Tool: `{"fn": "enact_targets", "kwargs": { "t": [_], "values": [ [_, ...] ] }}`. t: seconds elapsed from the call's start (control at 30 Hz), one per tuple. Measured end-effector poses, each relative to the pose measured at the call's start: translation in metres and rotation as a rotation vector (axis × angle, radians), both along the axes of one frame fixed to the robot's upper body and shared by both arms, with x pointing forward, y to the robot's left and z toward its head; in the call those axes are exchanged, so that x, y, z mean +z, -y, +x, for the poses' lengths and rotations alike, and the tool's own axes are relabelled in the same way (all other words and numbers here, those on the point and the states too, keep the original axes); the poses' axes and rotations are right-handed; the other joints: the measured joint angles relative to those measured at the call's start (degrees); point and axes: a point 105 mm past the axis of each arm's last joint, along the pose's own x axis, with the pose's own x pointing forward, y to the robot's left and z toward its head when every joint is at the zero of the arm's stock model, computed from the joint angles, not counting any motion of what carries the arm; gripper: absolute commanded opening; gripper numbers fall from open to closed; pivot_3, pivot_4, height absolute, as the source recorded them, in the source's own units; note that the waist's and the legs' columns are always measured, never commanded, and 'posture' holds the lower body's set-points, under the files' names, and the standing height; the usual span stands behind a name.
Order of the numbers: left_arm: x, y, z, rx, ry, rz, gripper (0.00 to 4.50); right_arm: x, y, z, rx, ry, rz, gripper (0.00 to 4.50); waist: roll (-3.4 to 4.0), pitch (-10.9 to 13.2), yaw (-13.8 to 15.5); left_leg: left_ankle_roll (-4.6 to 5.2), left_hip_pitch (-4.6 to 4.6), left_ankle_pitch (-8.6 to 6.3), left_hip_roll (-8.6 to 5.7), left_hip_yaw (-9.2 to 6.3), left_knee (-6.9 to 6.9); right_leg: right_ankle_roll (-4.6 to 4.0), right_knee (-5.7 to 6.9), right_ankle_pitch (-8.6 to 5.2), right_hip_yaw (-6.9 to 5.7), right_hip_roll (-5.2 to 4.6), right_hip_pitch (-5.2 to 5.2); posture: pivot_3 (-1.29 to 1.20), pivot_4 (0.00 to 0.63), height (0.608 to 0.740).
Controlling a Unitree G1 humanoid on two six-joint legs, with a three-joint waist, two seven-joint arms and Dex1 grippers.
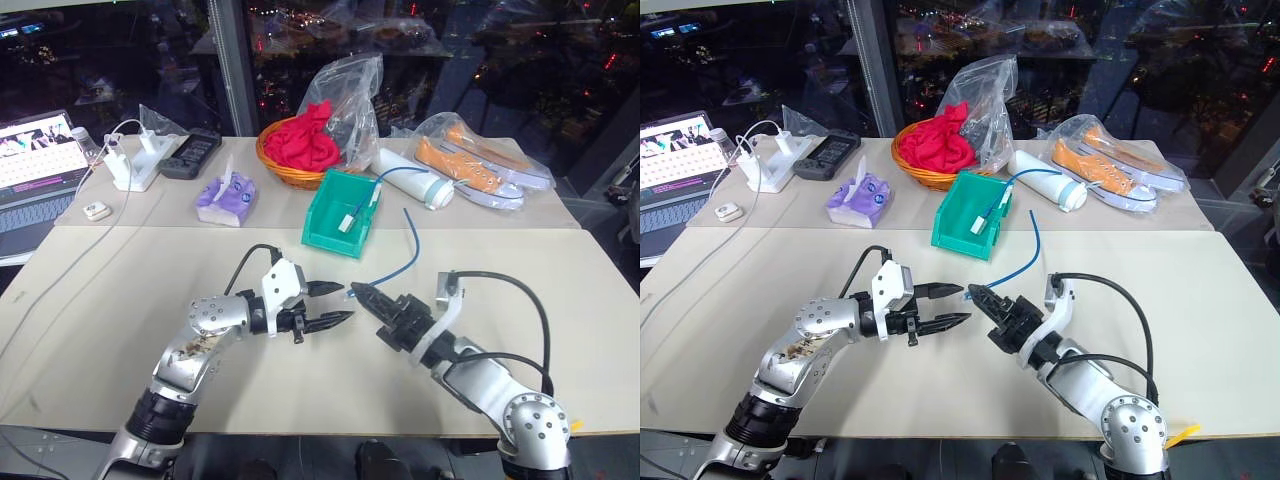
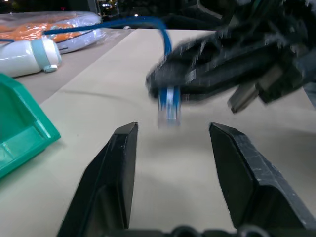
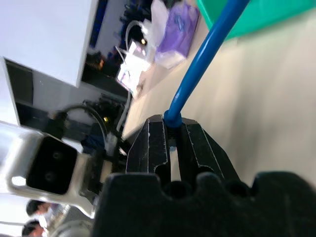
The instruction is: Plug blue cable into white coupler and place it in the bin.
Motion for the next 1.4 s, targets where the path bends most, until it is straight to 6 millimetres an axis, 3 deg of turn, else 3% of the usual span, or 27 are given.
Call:
{"fn": "enact_targets", "kwargs": {
  "t": [0.07,0.17,0.27,0.4,0.53,0.73,0.83,0.93,0.97,1.1,1.17,1.4],
  "values": [
    [0.005,-0.01,0.008,0.077,0.003,-0.021,2.34,0.002,0.001,0.0,-0.001,0.012,-0.009,0.0,0.0,0.0,-0.03,0.0,0.0,0.0,0.0,0.0,0.0,0.0,0.0,0.0,0.0,0.0,-0.01,0.0,0.15,0.722],
    [0.015,-0.043,0.027,0.311,0.03,-0.064,2.34,0.003,0.003,-0.001,0.0,0.023,-0.023,0.0,0.0,0.0,-0.07,0.01,0.0,0.0,0.0,0.0,-0.01,0.0,0.0,0.0,0.0,0.0,-0.02,0.0,0.15,0.722],
    [0.02,-0.076,0.03,0.536,0.048,-0.09,2.34,0.002,0.005,-0.002,-0.002,0.029,-0.041,0.0,0.01,0.0,0.01,0.01,-0.04,-0.01,0.01,0.0,-0.01,0.01,-0.08,-0.01,0.0,-0.01,-0.03,0.0,0.15,0.722],
    [0.017,-0.103,0.0,0.805,0.018,-0.164,2.34,-0.001,0.008,0.001,-0.015,0.038,-0.082,0.0,0.01,0.01,0.11,0.2,-0.08,-0.12,0.04,0.0,-0.03,0.02,-0.33,0.0,-0.01,-0.01,-0.01,0.0,0.15,0.722],
    [-0.004,-0.126,-0.026,1.067,-0.096,-0.203,2.34,-0.002,0.003,0.004,0.007,0.046,-0.077,0.0,0.01,0.01,0.35,0.19,-0.09,-0.11,0.02,0.0,-0.01,0.05,-0.38,0.03,-0.01,-0.02,0.06,0.0,0.15,0.722],
    [-0.03,-0.14,-0.045,1.264,-0.222,-0.24,2.34,-0.002,-0.002,0.01,0.041,0.057,-0.084,0.0,0.0,0.01,0.33,0.17,-0.09,-0.11,0.02,0.01,-0.01,0.06,-0.48,0.07,0.0,-0.01,0.09,0.0,0.15,0.722],
    [-0.043,-0.148,-0.054,1.316,-0.264,-0.233,3.11,-0.003,-0.003,0.011,0.056,0.055,-0.096,0.0,0.0,0.01,0.21,0.19,-0.1,-0.11,0.02,0.01,-0.02,0.05,-0.48,0.06,0.0,-0.01,0.06,0.0,0.15,0.722],
    [-0.046,-0.152,-0.056,1.324,-0.265,-0.226,4.27,-0.002,-0.004,0.01,0.066,0.058,-0.098,0.0,0.0,0.01,0.21,0.18,-0.1,-0.11,0.01,0.01,-0.02,0.05,-0.5,0.06,0.0,-0.01,0.09,0.0,0.15,0.722],
    [-0.048,-0.154,-0.056,1.323,-0.27,-0.22,4.4,-0.003,-0.005,0.01,0.07,0.057,-0.1,0.0,0.0,0.01,0.21,0.18,-0.1,-0.11,0.01,0.02,-0.02,0.05,-0.5,0.06,0.0,-0.01,0.08,0.0,0.15,0.722],
    [-0.06,-0.163,-0.052,1.284,-0.299,-0.165,4.4,-0.005,-0.006,0.011,0.074,0.048,-0.099,0.0,0.0,0.01,0.17,0.18,-0.09,-0.11,0.02,0.02,-0.02,0.05,-0.48,0.06,-0.01,-0.01,0.06,0.0,0.15,0.722],
    [-0.067,-0.169,-0.04,1.21,-0.309,-0.11,4.4,-0.005,-0.007,0.011,0.074,0.043,-0.092,0.0,0.01,0.01,0.21,0.17,-0.11,-0.11,0.02,0.01,-0.03,0.04,-0.45,0.06,-0.03,-0.01,0.03,0.0,0.15,0.722],
    [-0.073,-0.175,-0.017,1.039,-0.281,-0.05,4.4,-0.005,-0.006,0.011,0.067,0.034,-0.086,0.0,0.02,0.01,0.1,0.18,-0.13,-0.12,0.03,0.02,-0.14,0.02,-0.51,0.05,-0.03,-0.02,-0.02,0.0,0.15,0.722]
  ]
}}
